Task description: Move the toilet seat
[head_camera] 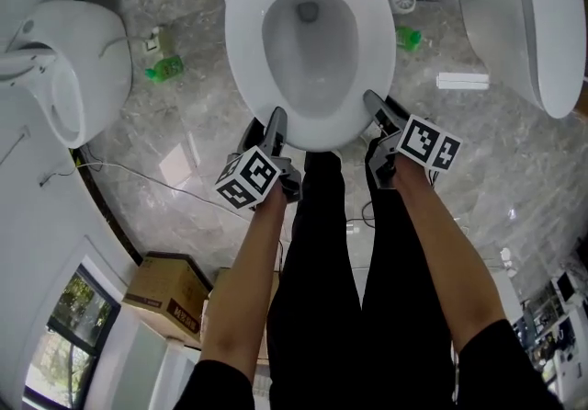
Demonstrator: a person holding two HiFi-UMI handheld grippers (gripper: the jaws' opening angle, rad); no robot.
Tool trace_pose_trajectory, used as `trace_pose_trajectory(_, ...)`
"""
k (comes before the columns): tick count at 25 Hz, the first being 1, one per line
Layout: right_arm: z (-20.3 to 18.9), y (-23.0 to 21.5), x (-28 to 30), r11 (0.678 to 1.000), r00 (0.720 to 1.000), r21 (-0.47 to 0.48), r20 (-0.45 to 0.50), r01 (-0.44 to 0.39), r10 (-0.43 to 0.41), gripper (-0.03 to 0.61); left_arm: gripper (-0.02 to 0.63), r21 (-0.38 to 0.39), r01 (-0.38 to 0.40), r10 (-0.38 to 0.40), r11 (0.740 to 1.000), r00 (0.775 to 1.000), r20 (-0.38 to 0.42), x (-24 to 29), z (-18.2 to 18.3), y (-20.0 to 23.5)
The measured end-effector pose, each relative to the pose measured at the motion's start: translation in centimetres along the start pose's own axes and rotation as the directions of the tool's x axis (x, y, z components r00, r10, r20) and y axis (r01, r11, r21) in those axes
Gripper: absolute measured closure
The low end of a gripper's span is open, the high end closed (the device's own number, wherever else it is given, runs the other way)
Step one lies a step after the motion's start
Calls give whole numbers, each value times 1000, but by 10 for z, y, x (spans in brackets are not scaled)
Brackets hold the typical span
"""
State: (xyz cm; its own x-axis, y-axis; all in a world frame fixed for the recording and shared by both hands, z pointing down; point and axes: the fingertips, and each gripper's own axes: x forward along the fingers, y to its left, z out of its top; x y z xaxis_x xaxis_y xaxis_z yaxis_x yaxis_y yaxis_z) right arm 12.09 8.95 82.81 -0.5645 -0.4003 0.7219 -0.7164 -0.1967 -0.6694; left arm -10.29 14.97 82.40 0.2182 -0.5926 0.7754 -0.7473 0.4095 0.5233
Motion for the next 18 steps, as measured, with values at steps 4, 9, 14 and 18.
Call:
trace_pose_trajectory(4,10,15,-9,1000,1000,16,-3,-22,22,359,356,11,5,-5,1000,1000,-6,-10,14,-13)
trace_pose_trajectory(9,18,34,-21,999,1000,40,1,-24,24,359,351,4,28,-28,1000,999,-29,-24,29,-25)
trace_pose_trajectory(14,29,49,-28,997,999,73,14,-34,33,359,345,3,41,-41,999,998,-52,-34,43,-36)
trace_pose_trajectory(18,35,57,-36,996,999,90,27,-23,21,359,342,-4,62,-62,998,995,-76,-41,50,-46)
